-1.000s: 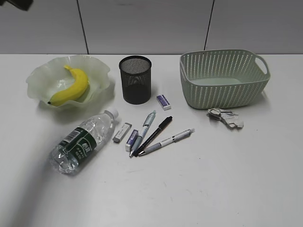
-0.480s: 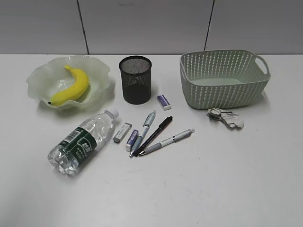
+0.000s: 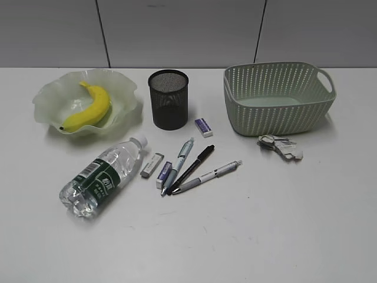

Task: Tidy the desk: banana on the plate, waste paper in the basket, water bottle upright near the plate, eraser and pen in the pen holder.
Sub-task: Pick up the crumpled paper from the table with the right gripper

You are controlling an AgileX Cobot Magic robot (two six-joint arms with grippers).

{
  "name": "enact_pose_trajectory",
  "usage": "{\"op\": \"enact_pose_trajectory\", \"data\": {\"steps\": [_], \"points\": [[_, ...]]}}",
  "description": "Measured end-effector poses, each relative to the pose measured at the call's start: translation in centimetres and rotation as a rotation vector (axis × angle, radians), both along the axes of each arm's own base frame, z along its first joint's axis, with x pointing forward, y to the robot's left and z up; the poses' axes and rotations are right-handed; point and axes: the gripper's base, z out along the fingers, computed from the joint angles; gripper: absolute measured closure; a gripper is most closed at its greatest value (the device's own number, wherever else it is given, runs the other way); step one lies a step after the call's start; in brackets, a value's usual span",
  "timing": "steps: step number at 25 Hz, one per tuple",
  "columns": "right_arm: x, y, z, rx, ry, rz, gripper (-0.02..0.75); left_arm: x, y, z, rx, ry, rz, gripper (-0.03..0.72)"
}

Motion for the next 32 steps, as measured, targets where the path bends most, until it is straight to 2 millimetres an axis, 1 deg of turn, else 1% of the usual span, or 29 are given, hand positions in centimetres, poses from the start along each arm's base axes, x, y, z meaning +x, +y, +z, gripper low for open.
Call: {"op": "enact_pose_trajectory", "data": {"steps": [2,5,7,11,13,15,19,20,24,25,28,32], "points": [[0.5,0.5,0.4,0.039,0.011,0.043,0.409,-0.8,0.1,-0.4,-0.022,-0.060,0.001,0.255],[2.3,1.2,1.3,-0.014,0.002,0.141,0.435,-1.0,0.1,-0.3,-0.031,-0.089,0.002,0.255],[4.1,1.8,1.9,-0.081,-0.023,0.228,0.440,-0.9,0.1,-0.3,-0.030,-0.085,0.002,0.255],[7.6,2.8,2.5,-0.198,-0.073,0.379,0.440,-0.9,0.1,-0.3,-0.030,-0.086,0.002,0.255],[9.3,3.1,2.4,-0.279,-0.084,0.437,0.433,-0.9,0.1,-0.3,-0.030,-0.086,0.002,0.255],[11.1,3.5,1.9,-0.349,-0.067,0.492,0.401,-0.8,0.2,-0.3,-0.026,-0.087,0.005,0.255],[15.1,4.7,0.0,-0.416,0.014,0.571,0.323,-0.8,0.2,-0.3,-0.020,-0.089,0.010,0.255],[16.4,5.1,-1.0,-0.421,0.052,0.578,0.314,-0.8,0.2,-0.3,-0.019,-0.090,0.010,0.255],[19.9,5.8,-3.8,-0.439,0.127,0.550,0.302,-0.8,0.2,-0.3,-0.017,-0.089,0.011,0.255],[20.9,6.1,-5.0,-0.445,0.164,0.546,0.302,-0.8,0.2,-0.3,-0.017,-0.089,0.011,0.255],[23.1,7.1,-8.3,-0.481,0.227,0.541,0.302,-0.8,0.2,-0.3,-0.017,-0.089,0.011,0.255],[25.2,8.3,-12.7,-0.549,0.271,0.515,0.302,-0.8,0.2,-0.3,-0.017,-0.089,0.011,0.255]]}}
